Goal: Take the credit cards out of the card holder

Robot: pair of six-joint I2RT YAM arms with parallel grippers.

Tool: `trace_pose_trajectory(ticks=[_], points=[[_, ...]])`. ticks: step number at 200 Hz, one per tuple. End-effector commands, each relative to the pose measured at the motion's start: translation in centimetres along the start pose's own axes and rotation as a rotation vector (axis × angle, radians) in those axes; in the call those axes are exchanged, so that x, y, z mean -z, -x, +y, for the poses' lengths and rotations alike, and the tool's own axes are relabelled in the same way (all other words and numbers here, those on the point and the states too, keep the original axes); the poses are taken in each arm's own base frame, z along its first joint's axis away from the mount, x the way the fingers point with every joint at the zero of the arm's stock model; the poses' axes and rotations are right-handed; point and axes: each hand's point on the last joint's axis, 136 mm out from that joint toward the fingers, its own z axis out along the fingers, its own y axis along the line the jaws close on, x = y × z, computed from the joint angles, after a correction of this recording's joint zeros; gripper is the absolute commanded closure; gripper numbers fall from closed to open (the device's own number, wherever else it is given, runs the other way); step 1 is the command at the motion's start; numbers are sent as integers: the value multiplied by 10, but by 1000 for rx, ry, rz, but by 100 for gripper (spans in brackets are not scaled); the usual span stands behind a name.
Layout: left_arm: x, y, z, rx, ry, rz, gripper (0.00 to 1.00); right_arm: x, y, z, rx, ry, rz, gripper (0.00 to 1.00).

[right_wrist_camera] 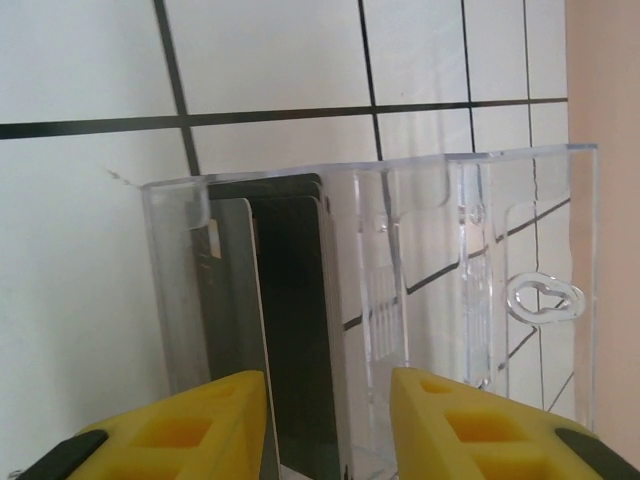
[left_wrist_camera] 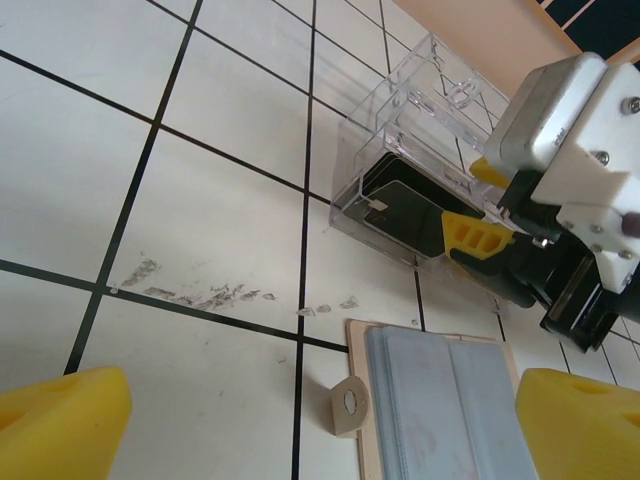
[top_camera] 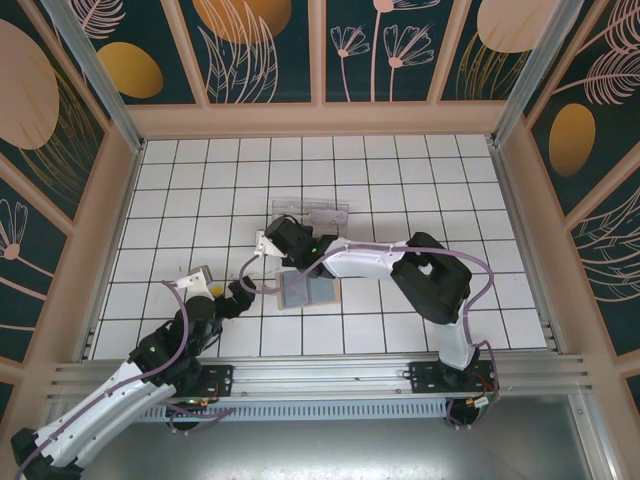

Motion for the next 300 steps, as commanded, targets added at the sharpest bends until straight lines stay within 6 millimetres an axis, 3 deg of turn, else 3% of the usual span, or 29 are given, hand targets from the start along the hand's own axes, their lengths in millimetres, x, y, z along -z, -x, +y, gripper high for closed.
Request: trace_pose_trajectory(ticks=[1,52,100,133,158,208,231,270,300], points=[[-1,2,3,-4,10,-18,1,-8,-5,-17,-64,-64,22,60],[-1,1,3,-5,11,-14,1,-6,-8,-28,-112,-87,17,60],[-4,-2,0,-11,5,5,1,14,-7,-39,-236,-90,-39,59],[-7,-4,-11,-12,-19,34,2,39,-12,-61,-467,-100,-99,58],[-10,-6,-24,-7,-51,66,3,64,-17,-63,-697,-42,-170,57],[-20,-6,-58,0,-102,142,20,93,-52,-38,-1103,102,-221,57],[-32,-15,-68,-9,-92,200,28,100,-63,-20,-1195,163,-232,58],[-52,-33,-77,-16,-53,307,45,98,-79,14,-1301,260,-216,59],[-57,-43,-74,-1,-36,343,50,92,-92,38,-1379,327,-179,61]])
